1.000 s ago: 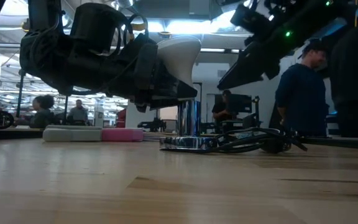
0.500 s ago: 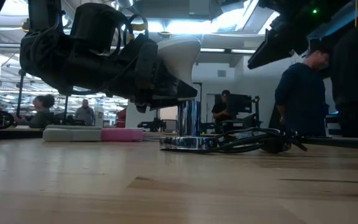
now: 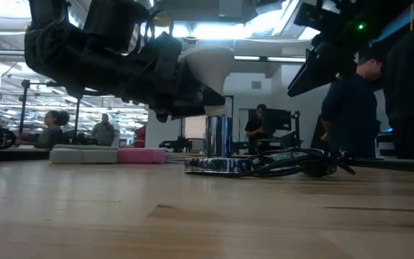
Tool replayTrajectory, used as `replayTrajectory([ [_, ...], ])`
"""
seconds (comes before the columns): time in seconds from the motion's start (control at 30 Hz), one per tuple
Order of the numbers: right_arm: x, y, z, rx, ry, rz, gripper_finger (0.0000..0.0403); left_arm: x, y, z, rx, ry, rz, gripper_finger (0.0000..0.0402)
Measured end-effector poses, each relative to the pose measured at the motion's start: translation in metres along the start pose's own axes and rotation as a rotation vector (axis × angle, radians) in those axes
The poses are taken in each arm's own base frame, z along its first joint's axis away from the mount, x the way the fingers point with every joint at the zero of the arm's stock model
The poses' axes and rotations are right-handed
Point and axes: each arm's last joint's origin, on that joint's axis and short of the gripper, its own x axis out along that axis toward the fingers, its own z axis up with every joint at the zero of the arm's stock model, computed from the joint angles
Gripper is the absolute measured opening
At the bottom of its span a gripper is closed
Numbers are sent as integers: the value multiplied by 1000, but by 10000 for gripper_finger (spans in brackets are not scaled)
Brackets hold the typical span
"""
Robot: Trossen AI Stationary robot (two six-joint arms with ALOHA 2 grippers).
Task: Screw lightbulb
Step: Insert the white lightbulb into the desk lamp
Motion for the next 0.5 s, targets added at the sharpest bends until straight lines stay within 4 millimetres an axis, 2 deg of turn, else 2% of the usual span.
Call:
replayTrajectory([
  [0.33,14,13,-2,-11,28,21,198,1,0,5,-3,8,-15,191],
  [0.5,15,14,-2,-8,24,22,198,4,-2,9,19,-5,-18,191],
])
